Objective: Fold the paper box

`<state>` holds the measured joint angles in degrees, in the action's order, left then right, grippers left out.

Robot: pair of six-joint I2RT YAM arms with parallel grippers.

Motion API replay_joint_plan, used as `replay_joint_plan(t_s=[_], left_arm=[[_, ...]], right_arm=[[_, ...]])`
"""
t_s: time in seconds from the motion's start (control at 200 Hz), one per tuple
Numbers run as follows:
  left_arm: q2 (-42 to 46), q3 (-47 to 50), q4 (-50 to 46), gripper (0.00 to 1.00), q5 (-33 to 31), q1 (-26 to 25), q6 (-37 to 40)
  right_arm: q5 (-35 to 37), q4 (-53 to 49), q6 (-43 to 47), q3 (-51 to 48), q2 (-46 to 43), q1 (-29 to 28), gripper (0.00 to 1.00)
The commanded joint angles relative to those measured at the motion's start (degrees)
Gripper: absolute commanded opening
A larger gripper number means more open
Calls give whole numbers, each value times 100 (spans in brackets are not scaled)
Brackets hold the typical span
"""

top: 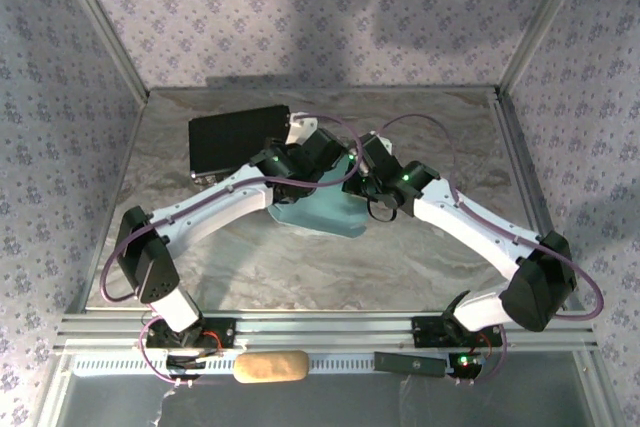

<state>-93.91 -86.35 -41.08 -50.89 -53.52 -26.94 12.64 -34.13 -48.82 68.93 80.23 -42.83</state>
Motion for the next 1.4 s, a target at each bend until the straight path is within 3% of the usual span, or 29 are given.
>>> replay_joint_plan(t_s=[0.0, 0.13, 0.225, 0.42, 0.595, 0.839, 1.089, 1.399], left_arm=[[413, -150, -327, 64, 799, -159, 5], [752, -89, -216, 67, 1705, 2, -27], [920, -76, -271, 67, 1972, 75, -135], [1380, 57, -574, 61, 1844, 127, -699], [2111, 329, -1336, 44, 1300, -84, -2013], [3231, 1452, -903, 45, 1689, -680, -3058], [2642, 1496, -618, 49, 1785, -1389, -3659], [2104, 1677, 13, 52, 2055, -1433, -3825]], right_arm=[[142, -58, -159, -1, 63, -9, 0], [124, -58, -173, -7, 87, 11, 0], [133, -61, -204, -11, 86, 20, 0], [175, -89, -321, -11, 77, 50, 0], [296, -156, -692, -251, 3, 124, 0], [581, 148, -1924, -909, -250, 179, 0], [973, 232, -3021, -1308, -279, 24, 0], [945, 319, -3295, -1511, -281, 20, 0]])
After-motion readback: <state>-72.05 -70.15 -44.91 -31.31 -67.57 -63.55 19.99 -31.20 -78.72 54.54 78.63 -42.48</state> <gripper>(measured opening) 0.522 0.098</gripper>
